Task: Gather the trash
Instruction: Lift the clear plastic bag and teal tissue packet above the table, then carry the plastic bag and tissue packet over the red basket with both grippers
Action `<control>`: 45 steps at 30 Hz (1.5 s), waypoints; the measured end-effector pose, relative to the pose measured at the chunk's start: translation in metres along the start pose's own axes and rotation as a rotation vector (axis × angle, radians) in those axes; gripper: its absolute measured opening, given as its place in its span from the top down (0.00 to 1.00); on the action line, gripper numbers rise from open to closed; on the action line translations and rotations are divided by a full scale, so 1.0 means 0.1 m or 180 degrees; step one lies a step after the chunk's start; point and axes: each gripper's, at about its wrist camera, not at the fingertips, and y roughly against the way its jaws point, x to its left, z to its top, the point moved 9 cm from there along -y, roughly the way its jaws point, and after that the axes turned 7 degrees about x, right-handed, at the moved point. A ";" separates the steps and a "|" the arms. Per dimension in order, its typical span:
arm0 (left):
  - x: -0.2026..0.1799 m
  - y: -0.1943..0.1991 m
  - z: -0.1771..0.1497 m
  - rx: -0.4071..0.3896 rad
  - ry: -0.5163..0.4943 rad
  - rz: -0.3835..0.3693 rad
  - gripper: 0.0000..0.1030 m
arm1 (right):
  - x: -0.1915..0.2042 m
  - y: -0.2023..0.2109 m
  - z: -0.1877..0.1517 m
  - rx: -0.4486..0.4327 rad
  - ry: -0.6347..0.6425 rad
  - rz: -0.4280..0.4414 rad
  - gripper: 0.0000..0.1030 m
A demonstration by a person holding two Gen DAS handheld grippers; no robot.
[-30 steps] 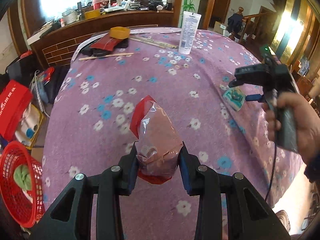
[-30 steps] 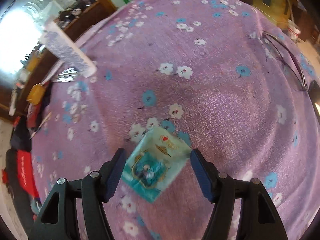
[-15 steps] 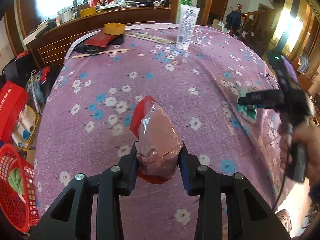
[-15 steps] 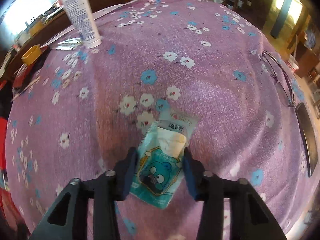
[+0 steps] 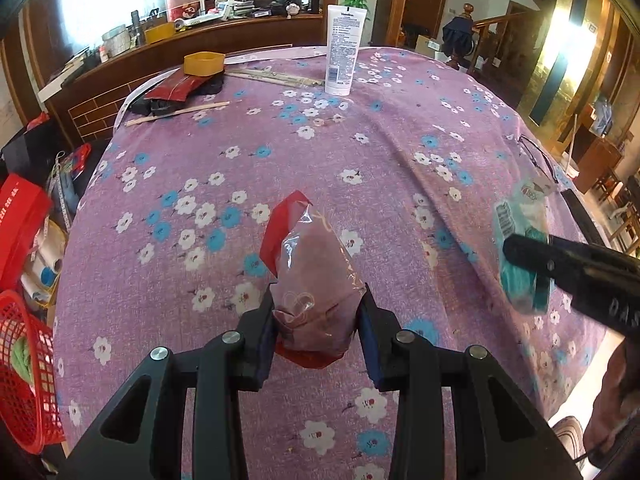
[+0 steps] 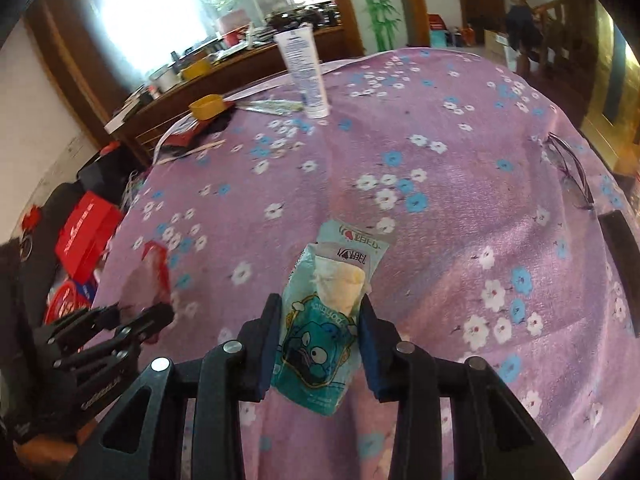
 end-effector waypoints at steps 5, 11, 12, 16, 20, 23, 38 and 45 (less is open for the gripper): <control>0.05 0.13 -0.08 -0.0054 0.0079 0.0142 0.66 | 0.15 -0.02 -0.10 0.0062 0.0148 0.0106 0.62; 0.20 0.31 -0.23 -0.0100 0.0222 0.0356 0.66 | 0.31 -0.03 -0.15 0.0082 0.0319 0.0239 0.62; 0.24 0.34 -0.26 -0.0103 0.0252 0.0388 0.66 | 0.33 -0.03 -0.15 0.0083 0.0334 0.0257 0.62; 0.34 0.45 -0.38 -0.0110 0.0364 0.0507 0.66 | 0.43 -0.02 -0.19 0.0089 0.0420 0.0337 0.62; 0.39 0.54 -0.47 -0.0113 0.0447 0.0597 0.66 | 0.50 -0.02 -0.22 0.0116 0.0492 0.0414 0.62; 0.43 0.60 -0.52 -0.0127 0.0493 0.0658 0.66 | 0.55 -0.01 -0.22 0.0120 0.0549 0.0454 0.62; 0.60 0.65 -0.44 -0.0284 0.0593 0.0627 0.66 | 0.75 0.01 -0.13 0.0091 0.0738 0.0373 0.62; 0.80 0.68 -0.45 -0.0328 0.0686 0.0629 0.66 | 0.93 -0.02 -0.12 0.0103 0.0819 0.0365 0.62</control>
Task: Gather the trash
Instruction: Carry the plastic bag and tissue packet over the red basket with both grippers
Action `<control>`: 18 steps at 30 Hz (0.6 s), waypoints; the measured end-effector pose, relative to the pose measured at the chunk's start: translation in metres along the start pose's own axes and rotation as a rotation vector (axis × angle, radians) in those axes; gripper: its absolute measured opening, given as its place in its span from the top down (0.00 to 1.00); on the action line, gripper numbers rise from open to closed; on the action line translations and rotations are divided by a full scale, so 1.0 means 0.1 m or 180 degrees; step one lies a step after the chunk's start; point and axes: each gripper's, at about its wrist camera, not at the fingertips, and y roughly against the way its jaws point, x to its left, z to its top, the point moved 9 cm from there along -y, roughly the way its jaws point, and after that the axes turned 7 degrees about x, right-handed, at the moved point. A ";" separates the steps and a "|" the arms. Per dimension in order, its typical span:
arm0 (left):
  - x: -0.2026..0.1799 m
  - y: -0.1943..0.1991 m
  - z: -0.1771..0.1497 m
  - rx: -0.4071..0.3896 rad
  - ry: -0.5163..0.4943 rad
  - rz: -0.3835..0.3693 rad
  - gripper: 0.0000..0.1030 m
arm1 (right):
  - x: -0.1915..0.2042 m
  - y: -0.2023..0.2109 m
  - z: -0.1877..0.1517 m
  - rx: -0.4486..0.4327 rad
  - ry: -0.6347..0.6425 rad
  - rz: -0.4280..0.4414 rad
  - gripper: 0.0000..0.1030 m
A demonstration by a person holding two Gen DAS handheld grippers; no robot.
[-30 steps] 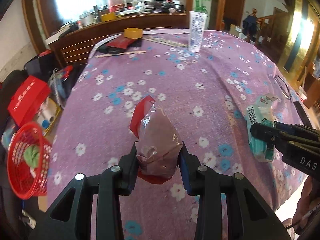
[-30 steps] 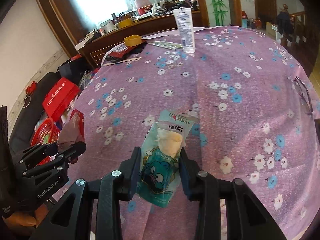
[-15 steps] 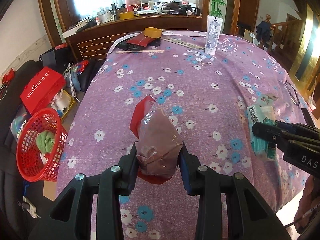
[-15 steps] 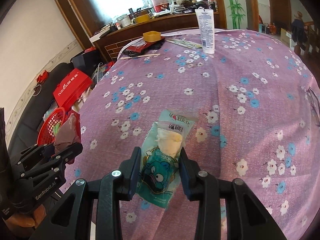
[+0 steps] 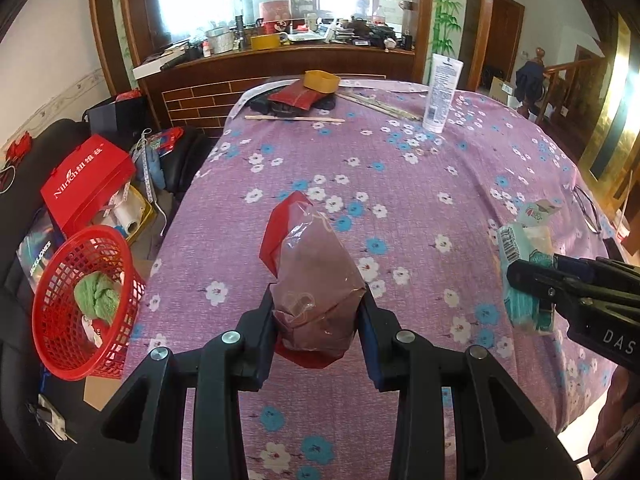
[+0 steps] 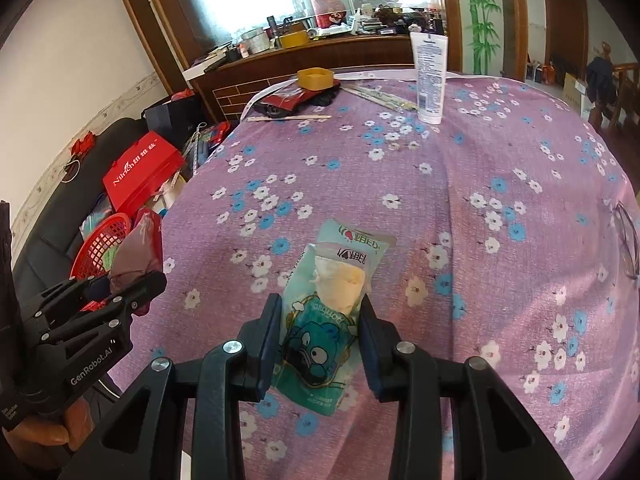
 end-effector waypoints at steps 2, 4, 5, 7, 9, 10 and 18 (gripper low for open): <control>0.08 0.01 0.00 -0.0014 0.0037 0.0008 0.66 | 0.07 -0.01 0.02 0.0003 0.0029 0.0007 0.62; 0.15 0.01 0.00 -0.0020 0.0074 0.0013 0.66 | 0.12 -0.04 0.03 0.0012 0.0054 0.0017 0.62; 0.18 0.01 0.00 -0.0021 0.0089 0.0015 0.66 | 0.17 -0.05 0.04 0.0019 0.0075 0.0021 0.62; 0.27 0.01 -0.02 -0.0026 0.0128 0.0024 0.66 | 0.24 -0.08 0.05 0.0030 0.0105 0.0033 0.62; 0.37 0.02 -0.03 -0.0035 0.0178 0.0030 0.66 | 0.32 -0.10 0.07 0.0041 0.0140 0.0046 0.62; 0.41 0.03 -0.04 -0.0038 0.0198 0.0032 0.66 | 0.35 -0.11 0.08 0.0043 0.0155 0.0049 0.62; 0.92 0.16 -0.07 -0.0103 0.0484 0.0072 0.66 | 0.76 -0.21 0.18 0.0088 0.0355 0.0140 0.62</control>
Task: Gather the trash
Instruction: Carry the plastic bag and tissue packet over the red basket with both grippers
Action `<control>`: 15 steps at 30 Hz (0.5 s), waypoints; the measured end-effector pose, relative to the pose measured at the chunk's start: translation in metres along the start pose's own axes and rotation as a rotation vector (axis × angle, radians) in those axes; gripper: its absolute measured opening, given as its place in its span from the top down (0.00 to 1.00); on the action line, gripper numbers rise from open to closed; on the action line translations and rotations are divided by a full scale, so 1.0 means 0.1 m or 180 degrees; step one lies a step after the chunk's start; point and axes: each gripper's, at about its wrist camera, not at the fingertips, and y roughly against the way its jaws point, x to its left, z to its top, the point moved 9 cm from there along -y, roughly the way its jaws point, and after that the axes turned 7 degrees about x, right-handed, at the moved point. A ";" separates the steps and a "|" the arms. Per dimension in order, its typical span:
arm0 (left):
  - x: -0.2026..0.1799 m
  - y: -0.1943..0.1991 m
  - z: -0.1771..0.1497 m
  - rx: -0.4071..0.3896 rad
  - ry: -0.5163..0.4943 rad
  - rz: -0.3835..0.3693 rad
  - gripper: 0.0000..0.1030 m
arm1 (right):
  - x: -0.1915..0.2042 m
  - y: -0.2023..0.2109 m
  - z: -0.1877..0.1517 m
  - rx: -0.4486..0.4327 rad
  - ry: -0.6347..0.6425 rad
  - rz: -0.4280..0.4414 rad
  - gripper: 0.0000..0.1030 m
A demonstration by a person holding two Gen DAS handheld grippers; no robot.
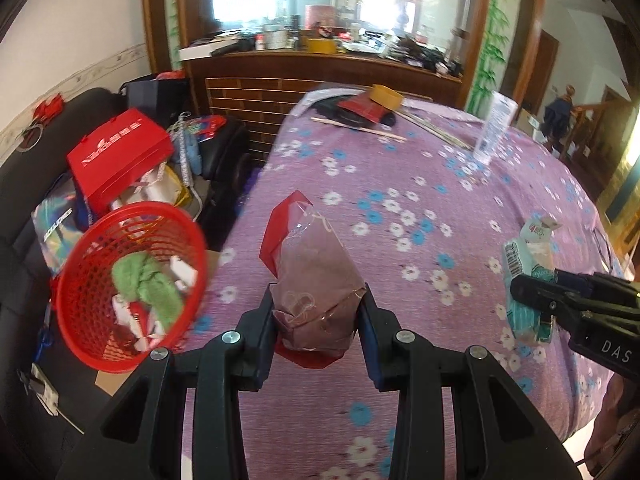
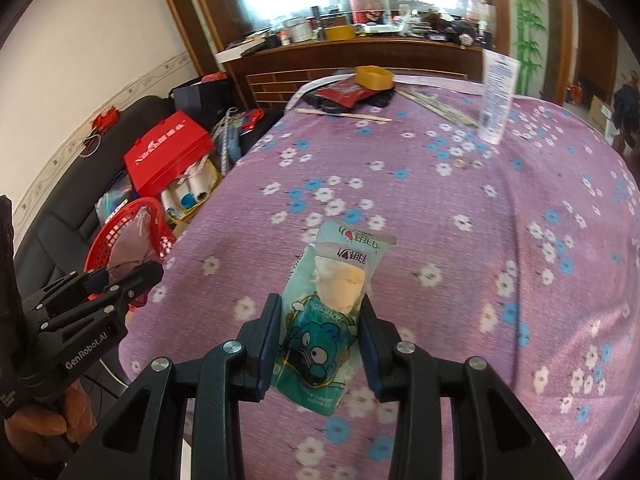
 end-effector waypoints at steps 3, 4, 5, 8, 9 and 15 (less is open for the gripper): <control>0.28 0.07 0.02 -0.0033 0.0140 0.0048 0.66 | 0.21 -0.06 0.08 0.0030 0.0103 0.0061 0.62; 0.36 0.08 0.03 -0.0041 0.0176 0.0066 0.66 | 0.26 -0.08 0.10 0.0037 0.0130 0.0086 0.62; 0.46 0.10 0.04 -0.0052 0.0222 0.0088 0.66 | 0.36 -0.11 0.14 0.0042 0.0173 0.0124 0.62; 0.79 0.17 0.07 -0.0087 0.0364 0.0164 0.66 | 0.61 -0.18 0.24 0.0068 0.0277 0.0240 0.61; 0.91 0.20 0.08 -0.0103 0.0413 0.0193 0.66 | 0.70 -0.19 0.28 0.0071 0.0309 0.0281 0.61; 1.56 0.32 0.09 -0.0144 0.0710 0.0349 0.66 | 1.29 -0.30 0.54 0.0079 0.0477 0.0556 0.61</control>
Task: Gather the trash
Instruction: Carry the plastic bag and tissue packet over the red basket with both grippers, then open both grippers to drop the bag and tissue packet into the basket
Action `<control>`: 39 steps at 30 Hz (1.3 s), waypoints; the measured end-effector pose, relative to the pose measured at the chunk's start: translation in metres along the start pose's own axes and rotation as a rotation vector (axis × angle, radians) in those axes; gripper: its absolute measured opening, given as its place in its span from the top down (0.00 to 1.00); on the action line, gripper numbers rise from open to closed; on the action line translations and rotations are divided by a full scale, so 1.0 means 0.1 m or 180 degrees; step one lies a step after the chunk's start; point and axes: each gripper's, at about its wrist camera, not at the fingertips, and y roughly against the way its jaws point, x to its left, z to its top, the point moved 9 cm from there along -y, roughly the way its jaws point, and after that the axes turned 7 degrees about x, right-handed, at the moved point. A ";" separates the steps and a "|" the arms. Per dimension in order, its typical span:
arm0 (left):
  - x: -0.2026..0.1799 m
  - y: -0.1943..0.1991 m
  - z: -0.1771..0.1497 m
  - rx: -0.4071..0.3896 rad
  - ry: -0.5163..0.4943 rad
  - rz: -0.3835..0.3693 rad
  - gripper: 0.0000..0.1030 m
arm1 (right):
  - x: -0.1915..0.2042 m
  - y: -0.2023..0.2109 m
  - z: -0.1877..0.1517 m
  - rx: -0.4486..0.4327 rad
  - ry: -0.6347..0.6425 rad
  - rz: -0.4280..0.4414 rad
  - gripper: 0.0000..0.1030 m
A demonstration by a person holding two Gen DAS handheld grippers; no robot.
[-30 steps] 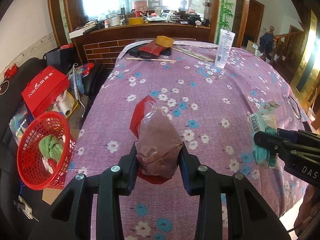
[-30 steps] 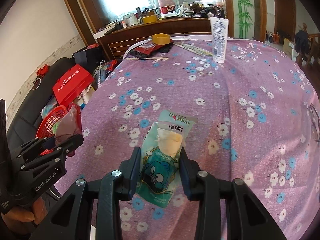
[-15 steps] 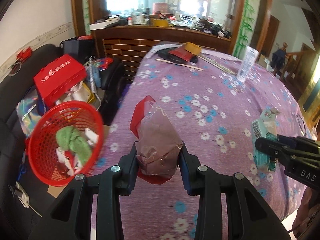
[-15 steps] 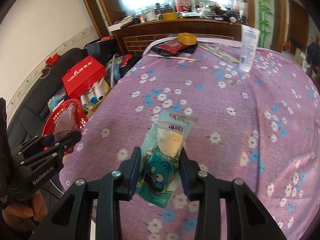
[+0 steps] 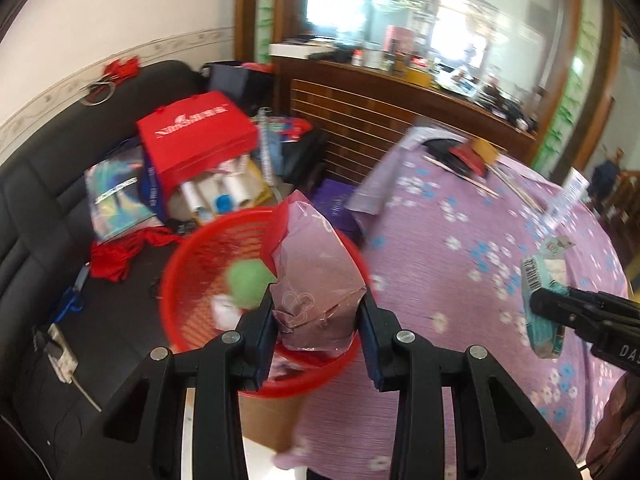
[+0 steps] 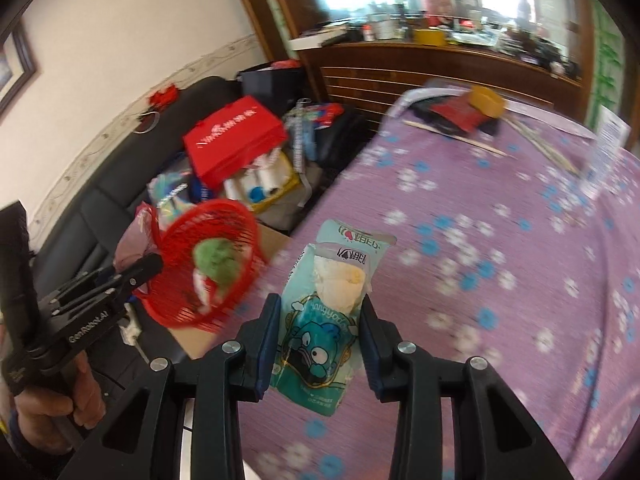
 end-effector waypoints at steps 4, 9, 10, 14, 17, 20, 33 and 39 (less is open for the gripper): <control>0.36 0.00 0.06 0.0004 0.0167 0.0074 0.66 | 0.32 -0.13 0.19 0.0015 0.0132 0.0131 0.60; 0.57 -0.01 0.11 -0.0007 0.0262 0.0105 0.66 | 0.60 -0.29 0.41 0.0061 0.0181 0.0310 0.60; 0.60 -0.01 0.13 -0.0012 0.0272 0.0111 0.66 | 0.64 -0.32 0.45 0.0073 0.0192 0.0331 0.60; 0.69 -0.05 0.19 -0.0013 0.0288 0.0116 0.66 | 0.77 -0.44 0.59 0.0118 0.0219 0.0402 0.59; 0.70 -0.09 0.19 0.0010 0.0273 0.0130 0.66 | 0.83 -0.52 0.65 0.0143 0.0251 0.0413 0.59; 0.69 -0.15 0.18 0.0042 0.0253 0.0138 0.66 | 0.90 -0.61 0.68 0.0190 0.0282 0.0427 0.59; 0.65 -0.44 0.13 0.0167 0.0170 0.0207 0.65 | 0.95 -0.97 0.73 0.0380 0.0329 0.0465 0.58; 0.68 -0.51 0.12 0.0207 0.0185 0.0249 0.65 | 1.01 -1.09 0.73 0.0446 0.0378 0.0493 0.57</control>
